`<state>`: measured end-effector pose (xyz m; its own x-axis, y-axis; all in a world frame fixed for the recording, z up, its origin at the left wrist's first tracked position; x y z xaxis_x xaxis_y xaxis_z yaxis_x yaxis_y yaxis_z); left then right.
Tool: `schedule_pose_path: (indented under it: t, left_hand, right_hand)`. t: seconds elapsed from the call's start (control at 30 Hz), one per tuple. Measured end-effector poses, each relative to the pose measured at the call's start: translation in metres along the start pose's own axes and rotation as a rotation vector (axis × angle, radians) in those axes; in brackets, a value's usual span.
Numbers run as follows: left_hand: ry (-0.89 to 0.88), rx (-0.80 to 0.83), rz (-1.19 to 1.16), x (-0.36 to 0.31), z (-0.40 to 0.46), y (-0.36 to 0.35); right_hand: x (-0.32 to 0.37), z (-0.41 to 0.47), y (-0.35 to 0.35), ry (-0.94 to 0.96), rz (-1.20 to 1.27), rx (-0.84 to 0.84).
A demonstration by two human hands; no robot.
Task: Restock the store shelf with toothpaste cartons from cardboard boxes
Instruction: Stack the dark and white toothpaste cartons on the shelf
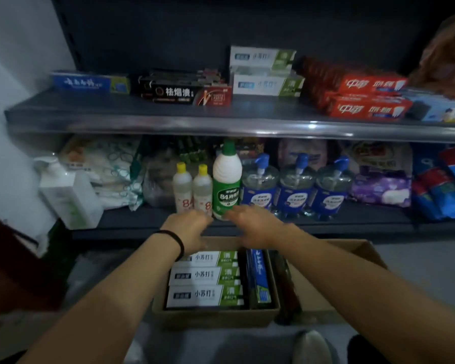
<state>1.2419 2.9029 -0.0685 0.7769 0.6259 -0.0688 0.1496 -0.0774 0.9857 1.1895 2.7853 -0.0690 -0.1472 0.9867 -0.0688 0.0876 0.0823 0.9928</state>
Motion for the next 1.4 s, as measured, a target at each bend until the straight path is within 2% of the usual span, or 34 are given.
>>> schedule_pose_path:
  t: [0.33,0.63,0.93,1.4]
  left_hand:
    - [0.062,0.236,-0.114,0.034,0.017,-0.133]
    - [0.089,0.325,-0.163,0.061,0.03,-0.196]
    - [0.099,0.342,-0.168,0.074,0.032,-0.218]
    - [0.112,0.332,-0.192,0.086,0.029,-0.216]
  right_hand:
    - [0.006,0.028,-0.146,0.006,0.108,0.228]
    - [0.01,0.058,-0.212,-0.02,0.166,0.344]
    - [0.016,0.072,-0.254,-0.035,0.179,0.391]
    - [0.019,0.07,-0.273,-0.122,0.158,0.45]
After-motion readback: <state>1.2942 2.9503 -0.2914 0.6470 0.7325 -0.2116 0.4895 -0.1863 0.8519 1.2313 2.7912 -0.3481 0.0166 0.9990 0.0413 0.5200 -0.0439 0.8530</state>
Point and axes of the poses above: each hand's wrist, its own z-axis towards the middle knuckle, its own y-axis out of the back of the hand, x = y × z, the point moved 6 cm from there along z, towards the middle knuckle, and after that the axes turned 4 degrees about -z, right-handed, at the moved point
